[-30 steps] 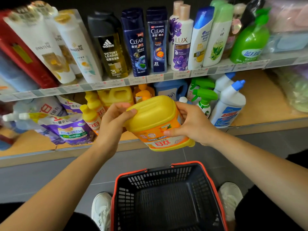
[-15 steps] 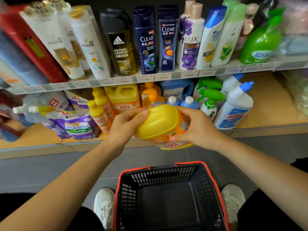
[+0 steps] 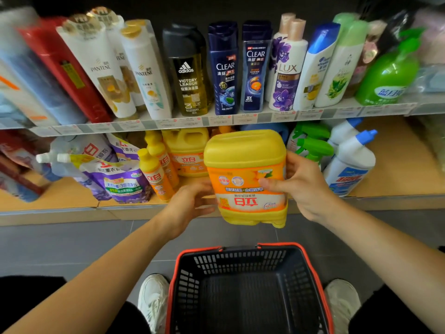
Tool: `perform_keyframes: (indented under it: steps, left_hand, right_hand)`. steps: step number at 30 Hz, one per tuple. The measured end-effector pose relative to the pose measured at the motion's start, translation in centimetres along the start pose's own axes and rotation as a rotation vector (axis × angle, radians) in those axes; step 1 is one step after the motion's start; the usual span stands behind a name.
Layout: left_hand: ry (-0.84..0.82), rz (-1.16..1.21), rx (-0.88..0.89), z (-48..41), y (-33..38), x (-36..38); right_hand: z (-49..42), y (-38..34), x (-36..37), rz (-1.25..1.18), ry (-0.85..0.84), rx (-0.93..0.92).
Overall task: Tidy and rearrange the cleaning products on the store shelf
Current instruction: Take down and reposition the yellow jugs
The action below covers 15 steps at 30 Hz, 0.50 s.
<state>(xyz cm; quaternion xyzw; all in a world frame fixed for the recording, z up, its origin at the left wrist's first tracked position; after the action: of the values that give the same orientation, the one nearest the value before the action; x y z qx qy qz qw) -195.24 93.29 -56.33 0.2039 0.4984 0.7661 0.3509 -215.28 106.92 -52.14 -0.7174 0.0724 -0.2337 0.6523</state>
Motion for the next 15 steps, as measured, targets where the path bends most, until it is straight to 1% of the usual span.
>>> perform_keyframes:
  steps: [3,7,10,12,15]
  left_hand:
    - [-0.122,-0.067,0.026,0.6,-1.0,0.7]
    - [-0.171,-0.149,0.033,1.5,-1.8,1.0]
    - [-0.168,-0.068,0.06,1.9,-2.0,1.0]
    - [-0.156,0.005,0.079,2.3,-1.6,0.5]
    - [-0.052,0.064,0.123,2.7,-1.0,-0.6]
  right_hand:
    - [-0.3,-0.6,0.1,-0.103,0.034,0.0]
    - [-0.5,-1.1,0.6,-0.176,0.082,0.04]
    - [-0.8,-1.2,1.1,-0.224,0.09,0.072]
    - [-1.1,-1.2,1.4,-0.233,0.058,0.088]
    - [-1.8,-0.9,1.6,-0.202,-0.021,0.109]
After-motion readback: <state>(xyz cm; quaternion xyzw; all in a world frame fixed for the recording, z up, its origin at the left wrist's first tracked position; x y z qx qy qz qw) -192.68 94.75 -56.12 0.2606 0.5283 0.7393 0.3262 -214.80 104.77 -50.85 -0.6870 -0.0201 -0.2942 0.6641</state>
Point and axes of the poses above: each hand's wrist, its own z-axis away from the middle knuckle, its own x-axis out of the palm, y = z × x, the point moved 4 cm from there along -z, towards the middle knuckle, and after that the axes turned 8 degrees about -z, right-handed, at the moved point
